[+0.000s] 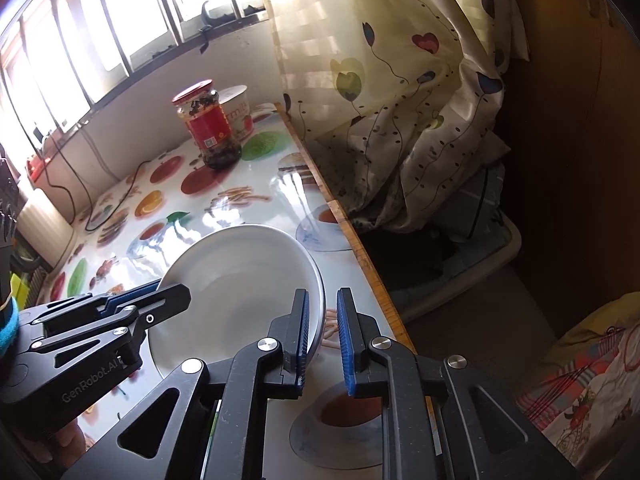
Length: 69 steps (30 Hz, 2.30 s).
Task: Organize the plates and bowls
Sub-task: 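Close the left tool on the bowl rim and lift it, then carry the bowl with the left tool over the stacked bowls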
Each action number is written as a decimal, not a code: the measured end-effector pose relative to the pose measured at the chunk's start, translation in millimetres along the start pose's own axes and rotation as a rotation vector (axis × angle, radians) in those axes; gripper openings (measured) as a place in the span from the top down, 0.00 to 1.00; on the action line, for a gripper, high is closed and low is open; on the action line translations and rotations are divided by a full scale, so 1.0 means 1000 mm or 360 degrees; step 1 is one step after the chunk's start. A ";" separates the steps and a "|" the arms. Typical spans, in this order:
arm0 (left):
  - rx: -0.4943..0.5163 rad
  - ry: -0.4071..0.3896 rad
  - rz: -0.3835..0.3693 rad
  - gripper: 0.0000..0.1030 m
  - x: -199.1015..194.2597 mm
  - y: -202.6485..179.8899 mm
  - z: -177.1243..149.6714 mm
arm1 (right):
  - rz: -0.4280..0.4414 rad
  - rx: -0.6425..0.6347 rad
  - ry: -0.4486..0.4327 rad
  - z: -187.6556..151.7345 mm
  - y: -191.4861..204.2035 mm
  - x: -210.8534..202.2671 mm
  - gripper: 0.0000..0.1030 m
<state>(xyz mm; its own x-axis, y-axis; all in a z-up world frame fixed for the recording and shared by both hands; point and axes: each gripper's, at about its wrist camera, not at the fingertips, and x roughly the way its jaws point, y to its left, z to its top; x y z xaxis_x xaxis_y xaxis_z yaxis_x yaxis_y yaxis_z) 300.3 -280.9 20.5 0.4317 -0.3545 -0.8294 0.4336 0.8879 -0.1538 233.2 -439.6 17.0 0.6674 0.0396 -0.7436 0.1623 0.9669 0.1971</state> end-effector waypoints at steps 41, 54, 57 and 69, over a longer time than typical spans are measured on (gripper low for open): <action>0.0030 -0.0014 0.0019 0.92 0.001 -0.004 0.002 | -0.0032 -0.0046 -0.0016 0.000 0.007 0.000 0.90; 0.0031 -0.0037 0.0026 0.92 -0.005 -0.003 0.001 | -0.0030 -0.0038 -0.0028 0.001 0.006 -0.003 0.90; 0.0034 -0.0038 0.0027 0.92 -0.007 -0.004 0.000 | -0.0028 -0.0033 -0.0041 0.001 0.005 -0.007 0.90; 0.0033 -0.0067 0.0021 0.92 -0.022 -0.008 -0.004 | -0.0019 -0.0028 -0.0084 -0.005 0.009 -0.025 0.90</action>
<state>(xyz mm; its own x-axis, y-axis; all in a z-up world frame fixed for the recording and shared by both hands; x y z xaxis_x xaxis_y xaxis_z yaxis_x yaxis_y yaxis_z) 284.1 -279.0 38.1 0.4703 -0.3550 -0.8079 0.4437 0.8865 -0.1312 214.9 -430.9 33.9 0.7032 0.0152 -0.7108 0.1581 0.9714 0.1771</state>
